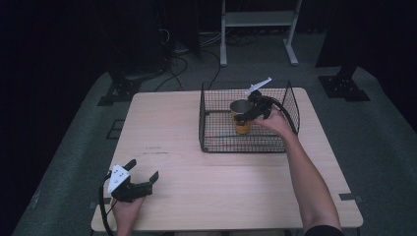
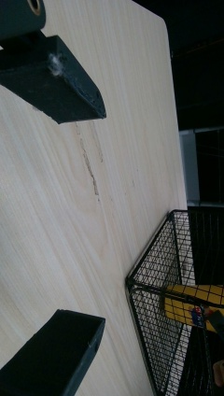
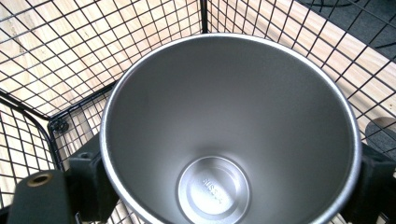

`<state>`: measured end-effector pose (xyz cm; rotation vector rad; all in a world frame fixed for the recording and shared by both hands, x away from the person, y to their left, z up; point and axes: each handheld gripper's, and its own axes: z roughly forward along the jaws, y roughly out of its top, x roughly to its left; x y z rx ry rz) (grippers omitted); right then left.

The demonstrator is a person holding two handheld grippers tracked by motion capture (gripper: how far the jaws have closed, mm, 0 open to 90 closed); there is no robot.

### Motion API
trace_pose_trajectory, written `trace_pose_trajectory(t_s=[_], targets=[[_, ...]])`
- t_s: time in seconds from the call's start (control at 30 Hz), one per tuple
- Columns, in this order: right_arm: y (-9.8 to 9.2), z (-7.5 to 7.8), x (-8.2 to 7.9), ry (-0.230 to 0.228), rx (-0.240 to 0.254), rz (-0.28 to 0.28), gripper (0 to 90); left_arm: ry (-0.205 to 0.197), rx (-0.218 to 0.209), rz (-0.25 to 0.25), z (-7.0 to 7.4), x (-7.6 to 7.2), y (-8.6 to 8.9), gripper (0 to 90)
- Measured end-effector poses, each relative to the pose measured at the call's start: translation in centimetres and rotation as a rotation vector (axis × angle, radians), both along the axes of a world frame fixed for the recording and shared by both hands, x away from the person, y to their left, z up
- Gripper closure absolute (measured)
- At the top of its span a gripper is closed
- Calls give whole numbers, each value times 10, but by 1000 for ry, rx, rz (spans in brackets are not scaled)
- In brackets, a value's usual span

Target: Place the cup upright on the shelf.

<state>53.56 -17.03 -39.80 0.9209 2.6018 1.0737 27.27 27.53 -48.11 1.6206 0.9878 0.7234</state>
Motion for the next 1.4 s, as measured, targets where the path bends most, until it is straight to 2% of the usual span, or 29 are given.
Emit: trace_pose_trajectory(t_s=[0.27,0.4,0.5,0.83,1.03,1.4], targets=[[-5,-2,-2,-2,-3,-10,120,-2,3,1,0,0,0,19],[-5,-5,-2,-8,-32,-13,113,-2,4,2,0,0,0,19],[-4,-4,-2,-7,-29,-15,97,-2,4,2,0,0,0,19],[-2,-2,-5,-31,-64,-21,86,-2,3,1,0,0,0,19],[-2,-1,-5,-43,-56,-25,16,-2,3,3,0,0,0,19],[-5,5,-7,-59,-18,-38,0,1,5,3,0,0,0,19]])
